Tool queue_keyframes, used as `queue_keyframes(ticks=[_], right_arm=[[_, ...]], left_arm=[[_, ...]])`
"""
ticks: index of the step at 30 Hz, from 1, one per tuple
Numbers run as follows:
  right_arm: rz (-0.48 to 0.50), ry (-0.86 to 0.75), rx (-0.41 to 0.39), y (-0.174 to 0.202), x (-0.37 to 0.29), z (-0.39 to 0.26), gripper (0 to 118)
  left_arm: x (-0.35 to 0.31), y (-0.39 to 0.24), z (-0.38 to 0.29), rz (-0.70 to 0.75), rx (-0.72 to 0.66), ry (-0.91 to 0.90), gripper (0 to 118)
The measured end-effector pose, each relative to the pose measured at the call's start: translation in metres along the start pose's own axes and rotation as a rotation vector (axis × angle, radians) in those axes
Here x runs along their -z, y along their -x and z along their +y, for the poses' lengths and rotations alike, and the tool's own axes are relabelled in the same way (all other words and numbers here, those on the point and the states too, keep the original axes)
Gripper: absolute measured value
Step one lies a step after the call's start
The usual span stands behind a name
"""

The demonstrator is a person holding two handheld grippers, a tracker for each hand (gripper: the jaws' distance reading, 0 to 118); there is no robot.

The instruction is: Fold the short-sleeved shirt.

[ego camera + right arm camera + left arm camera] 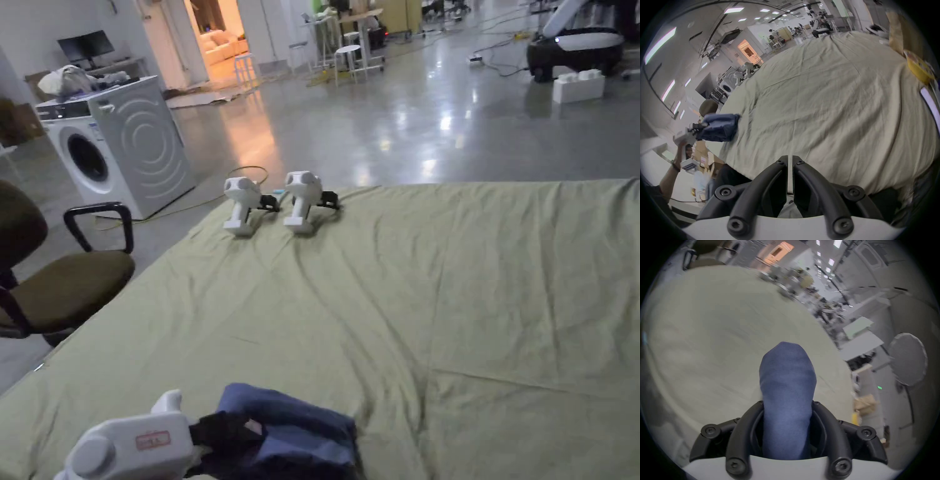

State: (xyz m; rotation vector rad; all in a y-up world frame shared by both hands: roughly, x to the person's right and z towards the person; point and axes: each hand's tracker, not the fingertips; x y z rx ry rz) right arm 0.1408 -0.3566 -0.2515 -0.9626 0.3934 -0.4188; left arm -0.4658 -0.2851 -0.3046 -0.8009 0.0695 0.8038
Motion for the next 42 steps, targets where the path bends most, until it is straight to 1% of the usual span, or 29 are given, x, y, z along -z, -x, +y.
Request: queue_keyframes(ticks=[2,3,4,5,6,7,8,11,12,13,14,17,18,19,20,22,24,26,27,28,30,31,33,35,36,37,38,40,42], right_arm=[[0.014,-0.003,0.042,-0.003,-0.001,-0.005,7],[0.014,-0.007,0.042,-0.004,-0.002,-0.007,7],[0.016,-0.02,0.044,-0.004,-0.003,-0.009,7],[0.016,-0.03,0.048,-0.004,-0.003,-0.01,7],[0.021,-0.031,0.056,-0.005,-0.002,-0.009,7],[0.033,-0.019,0.067,-0.005,-0.001,-0.007,7],[0.038,-0.014,0.067,-0.004,-0.002,-0.006,7],[0.027,-0.036,0.02,0.004,-0.012,-0.002,7],[0.03,-0.049,0.012,0.005,-0.017,-0.001,7],[0.038,-0.058,0.014,0.005,-0.02,0.0,7],[0.05,-0.069,0.016,0.006,-0.024,0.001,7],[0.082,-0.125,0.021,0.01,-0.038,0.005,7],[0.082,-0.166,0.005,0.014,-0.046,0.008,7],[0.084,-0.204,-0.019,0.019,-0.055,0.011,7],[0.088,-0.24,-0.043,0.025,-0.065,0.014,7],[0.077,-0.328,-0.107,0.038,-0.089,0.02,7],[0.055,-0.413,-0.185,0.051,-0.114,0.025,7],[-0.013,-0.517,-0.272,0.07,-0.144,0.027,7],[-0.057,-0.571,-0.312,0.079,-0.157,0.027,7],[-0.076,-0.615,-0.347,0.084,-0.168,0.025,7],[-0.091,-0.69,-0.389,0.091,-0.186,0.022,7],[-0.098,-0.718,-0.406,0.095,-0.194,0.021,7],[-0.115,-0.765,-0.433,0.102,-0.207,0.018,7],[-0.117,-0.779,-0.442,0.106,-0.217,0.018,7],[-0.114,-0.783,-0.442,0.107,-0.222,0.018,7],[-0.111,-0.788,-0.442,0.108,-0.226,0.019,7],[-0.108,-0.79,-0.438,0.108,-0.23,0.022,7],[-0.106,-0.814,-0.447,0.109,-0.237,0.022,7],[-0.149,-0.843,-0.463,0.11,-0.241,0.023,7]], left_arm=[[0.002,0.029,0.03,0.135,-0.01,0.057,41],[0.018,0.074,0.06,0.189,-0.029,0.096,42],[0.024,0.083,0.063,0.216,0.009,0.061,48],[0.031,0.087,0.067,0.247,0.035,0.033,61],[0.04,0.091,0.071,0.263,0.027,0.011,80],[0.047,0.087,0.063,0.292,0.021,-0.006,97],[0.05,0.089,0.063,0.322,-0.003,-0.011,100],[0.032,0.093,0.069,0.384,-0.088,0.028,100],[0.016,0.086,0.072,0.421,0.023,-0.024,100],[-0.004,0.075,0.072,0.494,0.147,-0.093,100],[-0.019,0.065,0.071,0.536,0.212,-0.14,100],[-0.089,0.02,0.05,0.446,0.403,-0.248,100],[-0.114,-0.005,0.037,0.345,0.447,-0.282,100],[-0.147,-0.041,0.016,0.294,0.502,-0.349,100],[-0.166,-0.062,0.0,0.255,0.547,-0.401,100],[-0.208,-0.106,-0.038,0.194,0.6,-0.586,100],[-0.216,-0.122,-0.067,0.097,0.636,-0.637,100],[-0.223,-0.147,-0.097,0.07,0.616,-0.715,100],[-0.223,-0.169,-0.119,0.047,0.637,-0.736,99],[-0.221,-0.183,-0.137,-0.005,0.679,-0.743,98],[-0.219,-0.21,-0.176,-0.089,0.759,-0.791,93],[-0.212,-0.217,-0.182,-0.098,0.8,-0.79,85],[-0.201,-0.24,-0.205,-0.071,0.867,-0.8,63],[-0.19,-0.246,-0.214,-0.068,0.919,-0.778,18],[-0.189,-0.247,-0.217,-0.077,0.921,-0.783,9],[-0.188,-0.249,-0.221,-0.082,0.919,-0.796,3],[-0.192,-0.248,-0.225,-0.095,0.926,-0.854,1],[-0.198,-0.256,-0.231,-0.079,0.918,-0.845,1],[-0.197,-0.253,-0.228,-0.034,0.908,-0.871,1]])
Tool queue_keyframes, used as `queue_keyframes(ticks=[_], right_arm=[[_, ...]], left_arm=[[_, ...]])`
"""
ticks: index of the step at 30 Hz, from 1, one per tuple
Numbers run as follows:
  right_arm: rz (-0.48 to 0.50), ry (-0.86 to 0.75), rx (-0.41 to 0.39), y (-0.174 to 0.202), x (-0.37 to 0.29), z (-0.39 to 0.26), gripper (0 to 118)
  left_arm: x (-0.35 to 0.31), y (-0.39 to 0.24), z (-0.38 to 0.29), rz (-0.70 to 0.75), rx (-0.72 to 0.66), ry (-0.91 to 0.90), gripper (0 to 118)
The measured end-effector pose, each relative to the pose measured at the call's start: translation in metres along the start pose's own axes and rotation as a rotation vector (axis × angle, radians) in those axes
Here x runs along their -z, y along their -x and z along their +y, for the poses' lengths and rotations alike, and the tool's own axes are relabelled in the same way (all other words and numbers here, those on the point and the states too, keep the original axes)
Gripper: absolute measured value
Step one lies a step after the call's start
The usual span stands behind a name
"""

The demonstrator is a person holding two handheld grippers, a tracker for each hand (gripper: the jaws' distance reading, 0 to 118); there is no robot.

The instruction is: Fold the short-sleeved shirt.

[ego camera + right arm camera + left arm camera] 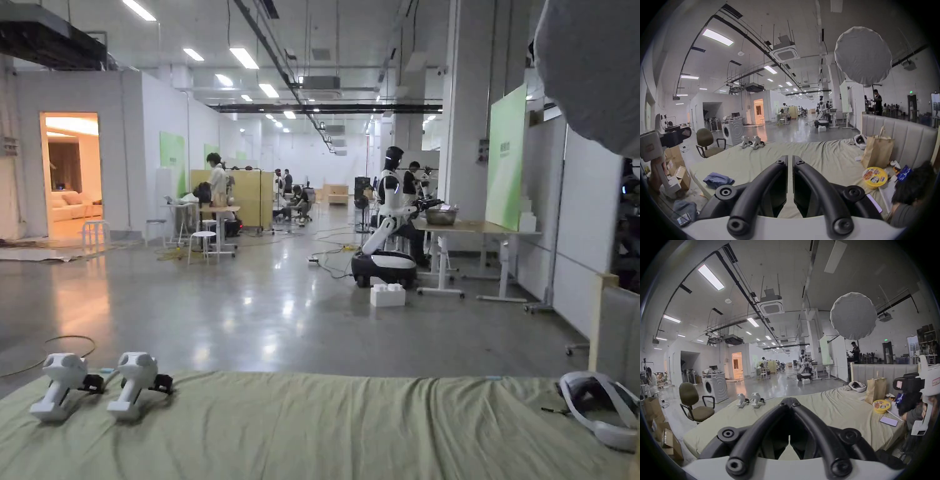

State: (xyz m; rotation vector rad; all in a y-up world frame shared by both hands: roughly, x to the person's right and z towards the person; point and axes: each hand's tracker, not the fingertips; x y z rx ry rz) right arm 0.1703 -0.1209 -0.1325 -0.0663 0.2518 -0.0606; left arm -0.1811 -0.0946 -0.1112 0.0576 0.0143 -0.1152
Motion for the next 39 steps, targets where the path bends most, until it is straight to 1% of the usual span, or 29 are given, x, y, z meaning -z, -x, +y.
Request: queue_keyframes(ticks=[5,7,9,13,16,17,19,22,26,28,30,31,32,33,34,36,37,38,39], right_arm=[[-0.036,0.015,-0.019,0.0,0.004,-0.006,7],[-0.05,0.024,-0.006,0.0,0.006,-0.006,7],[-0.034,0.012,0.013,-0.001,0.007,-0.004,7],[-0.051,-0.006,-0.015,0.004,0.007,-0.001,7],[-0.046,0.01,-0.005,0.004,0.01,-0.002,7],[-0.054,0.011,-0.008,0.006,0.011,-0.002,7],[-0.09,-0.003,-0.039,0.009,0.012,0.0,7],[-0.067,0.013,-0.009,0.005,0.015,0.0,7],[-0.08,0.021,-0.027,0.004,0.015,-0.002,7],[-0.082,0.022,-0.029,0.004,0.014,-0.002,7],[-0.095,0.04,-0.048,0.006,0.012,0.002,7],[-0.101,0.029,-0.06,0.007,0.01,0.002,7],[-0.102,0.023,-0.061,0.008,0.008,0.003,13],[-0.101,0.02,-0.061,0.008,0.007,0.004,27],[-0.094,0.019,-0.055,0.007,0.007,0.006,53],[-0.1,0.015,-0.041,0.007,0.009,0.006,93],[-0.104,0.011,-0.036,0.008,0.009,0.006,109],[-0.104,0.008,-0.031,0.007,0.009,0.006,114],[-0.099,0.001,-0.026,0.006,0.009,0.006,116]], left_arm=[[0.0,0.006,0.0,0.01,-0.039,0.027,1],[0.001,0.011,-0.002,0.014,-0.037,0.037,1],[-0.001,0.011,0.0,0.007,-0.032,0.046,1],[-0.004,0.012,0.005,0.012,-0.024,0.039,1],[-0.001,0.016,0.007,0.009,-0.049,0.036,1],[-0.002,0.015,0.007,0.003,-0.053,0.04,1],[0.0,0.011,0.006,0.006,-0.039,0.038,1],[0.001,0.009,0.008,-0.004,-0.029,0.033,1],[0.004,0.01,0.006,0.0,-0.028,0.033,1],[0.006,0.009,0.004,-0.005,-0.032,0.021,3],[0.004,0.01,0.004,-0.035,-0.032,0.024,10],[0.004,0.009,0.004,-0.048,-0.028,0.027,42],[0.005,0.009,0.004,-0.056,-0.027,0.035,71],[0.003,0.008,0.004,-0.063,-0.026,0.032,82],[0.002,0.007,0.004,-0.061,-0.026,0.028,81],[0.002,0.005,0.006,-0.056,-0.033,0.021,84],[0.001,0.007,0.005,-0.055,-0.036,0.019,95],[0.0,0.008,0.005,-0.055,-0.037,0.02,105],[0.001,0.008,0.005,-0.056,-0.037,0.018,117]])
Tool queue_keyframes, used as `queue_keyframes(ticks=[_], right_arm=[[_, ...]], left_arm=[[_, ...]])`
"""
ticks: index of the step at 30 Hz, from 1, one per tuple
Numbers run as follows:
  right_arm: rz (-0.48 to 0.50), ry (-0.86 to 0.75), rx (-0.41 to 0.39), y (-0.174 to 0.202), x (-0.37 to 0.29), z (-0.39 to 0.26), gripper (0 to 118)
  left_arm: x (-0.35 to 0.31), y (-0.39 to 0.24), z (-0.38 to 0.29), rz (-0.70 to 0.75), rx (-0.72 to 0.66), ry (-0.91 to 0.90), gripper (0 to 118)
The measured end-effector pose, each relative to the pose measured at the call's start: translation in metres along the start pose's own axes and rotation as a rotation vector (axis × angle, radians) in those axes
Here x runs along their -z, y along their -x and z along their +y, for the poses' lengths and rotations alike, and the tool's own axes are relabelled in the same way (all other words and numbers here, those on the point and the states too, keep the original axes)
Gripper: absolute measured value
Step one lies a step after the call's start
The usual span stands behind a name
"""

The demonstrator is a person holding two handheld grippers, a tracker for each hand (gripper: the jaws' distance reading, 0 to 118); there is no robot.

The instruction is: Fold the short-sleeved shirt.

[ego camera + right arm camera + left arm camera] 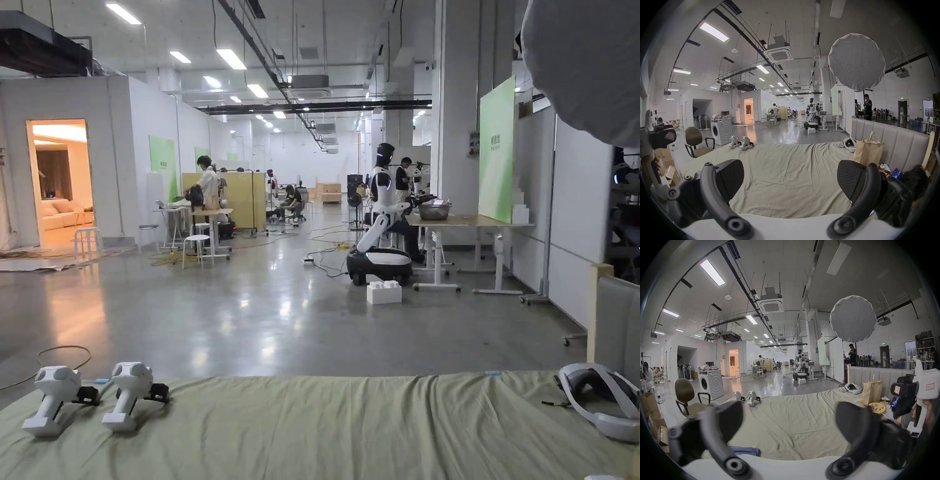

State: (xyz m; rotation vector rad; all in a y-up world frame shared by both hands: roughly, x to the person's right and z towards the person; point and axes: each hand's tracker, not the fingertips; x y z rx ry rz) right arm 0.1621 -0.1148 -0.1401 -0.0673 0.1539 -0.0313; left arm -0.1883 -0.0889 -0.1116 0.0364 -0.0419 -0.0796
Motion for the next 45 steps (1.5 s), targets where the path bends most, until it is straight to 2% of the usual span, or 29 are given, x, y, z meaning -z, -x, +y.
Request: queue_keyframes(ticks=[10,17,24,41,45], right_arm=[[0.034,-0.016,0.033,0.005,0.0,-0.001,118],[0.034,0.003,0.001,0.008,0.001,-0.003,118],[0.045,0.011,0.002,0.01,0.003,-0.005,118],[0.059,0.013,0.068,0.007,0.004,-0.007,118],[0.079,0.026,0.105,0.006,0.006,-0.009,118]], left_arm=[[-0.002,0.004,0.001,0.037,-0.034,0.0,118],[-0.001,0.004,0.002,0.053,-0.031,0.018,118],[-0.002,0.003,0.001,0.035,-0.036,0.015,118],[0.001,0.005,0.0,0.024,-0.073,0.03,118],[0.002,0.005,0.0,0.02,-0.085,0.035,118]])
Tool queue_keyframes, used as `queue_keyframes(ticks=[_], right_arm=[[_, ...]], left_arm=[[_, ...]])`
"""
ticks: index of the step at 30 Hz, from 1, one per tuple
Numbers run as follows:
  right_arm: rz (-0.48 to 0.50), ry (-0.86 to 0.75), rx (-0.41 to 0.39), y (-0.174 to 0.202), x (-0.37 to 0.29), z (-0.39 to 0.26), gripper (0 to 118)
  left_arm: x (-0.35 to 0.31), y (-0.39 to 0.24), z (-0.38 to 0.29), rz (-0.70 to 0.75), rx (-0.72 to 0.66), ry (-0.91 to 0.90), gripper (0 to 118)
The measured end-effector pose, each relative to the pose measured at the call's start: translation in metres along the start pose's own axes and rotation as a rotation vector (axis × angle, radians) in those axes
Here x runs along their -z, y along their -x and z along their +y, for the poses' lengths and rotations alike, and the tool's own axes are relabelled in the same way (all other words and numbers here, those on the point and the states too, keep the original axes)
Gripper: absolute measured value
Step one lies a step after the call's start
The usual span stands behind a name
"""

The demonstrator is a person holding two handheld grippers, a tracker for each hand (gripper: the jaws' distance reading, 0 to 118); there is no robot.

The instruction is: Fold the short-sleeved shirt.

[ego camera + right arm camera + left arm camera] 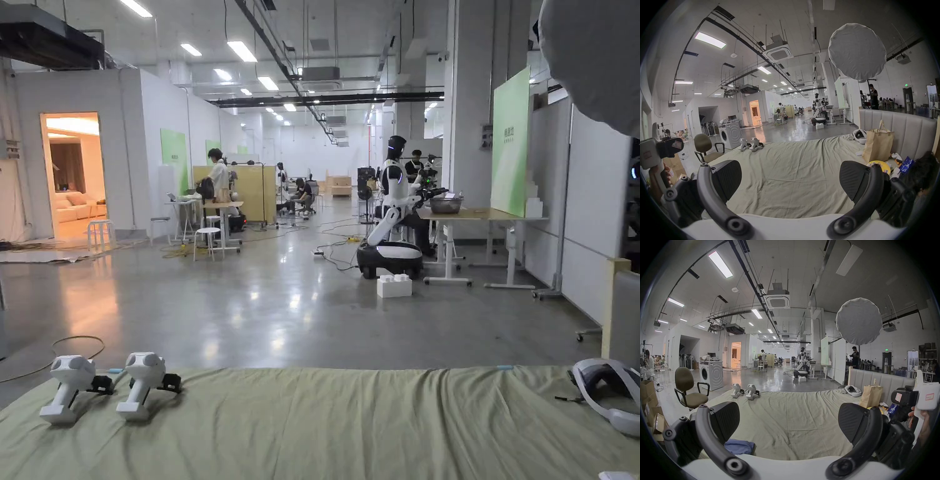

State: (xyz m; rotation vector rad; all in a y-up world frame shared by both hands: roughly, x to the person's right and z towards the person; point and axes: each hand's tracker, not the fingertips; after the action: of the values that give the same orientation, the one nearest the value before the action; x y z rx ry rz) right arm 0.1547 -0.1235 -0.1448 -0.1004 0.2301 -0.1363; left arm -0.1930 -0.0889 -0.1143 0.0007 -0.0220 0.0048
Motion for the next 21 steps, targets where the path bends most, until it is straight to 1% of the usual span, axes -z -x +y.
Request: queue_keyframes(ticks=[4,6,8,9,10,11,12,13,14,16,19,21], right_arm=[[0.008,0.006,0.018,0.001,0.002,-0.001,118],[0.035,0.035,0.025,0.001,0.008,0.0,118],[-0.029,0.058,0.101,0.004,0.014,0.0,118],[-0.019,0.071,0.147,0.004,0.017,0.001,118],[0.001,0.101,0.218,0.002,0.02,0.002,118],[-0.003,0.13,0.276,0.001,0.022,0.003,118],[-0.011,0.154,0.319,0.001,0.025,0.004,118],[-0.017,0.178,0.336,0.001,0.027,0.005,118],[-0.02,0.201,0.338,0.0,0.03,0.006,118],[-0.003,0.212,0.305,0.001,0.032,0.006,118],[-0.004,0.212,0.286,0.007,0.031,0.006,118],[-0.077,0.268,0.282,0.014,0.031,0.008,118]], left_arm=[[0.002,0.002,-0.002,-0.017,-0.027,0.016,118],[0.005,0.008,-0.004,-0.044,-0.089,0.048,118],[0.015,0.015,-0.005,-0.057,-0.187,0.126,118],[0.019,0.018,-0.006,-0.055,-0.238,0.145,118],[0.022,0.023,-0.007,-0.08,-0.307,0.149,118],[0.023,0.029,-0.007,-0.122,-0.368,0.158,118],[0.023,0.035,-0.006,-0.195,-0.435,0.171,118],[0.024,0.038,-0.005,-0.307,-0.527,0.186,118],[0.026,0.04,-0.002,-0.368,-0.588,0.212,118],[0.03,0.038,0.003,-0.315,-0.657,0.228,118],[0.036,0.034,0.009,-0.224,-0.624,0.25,118],[0.039,0.032,0.01,-0.227,-0.602,0.275,118]])
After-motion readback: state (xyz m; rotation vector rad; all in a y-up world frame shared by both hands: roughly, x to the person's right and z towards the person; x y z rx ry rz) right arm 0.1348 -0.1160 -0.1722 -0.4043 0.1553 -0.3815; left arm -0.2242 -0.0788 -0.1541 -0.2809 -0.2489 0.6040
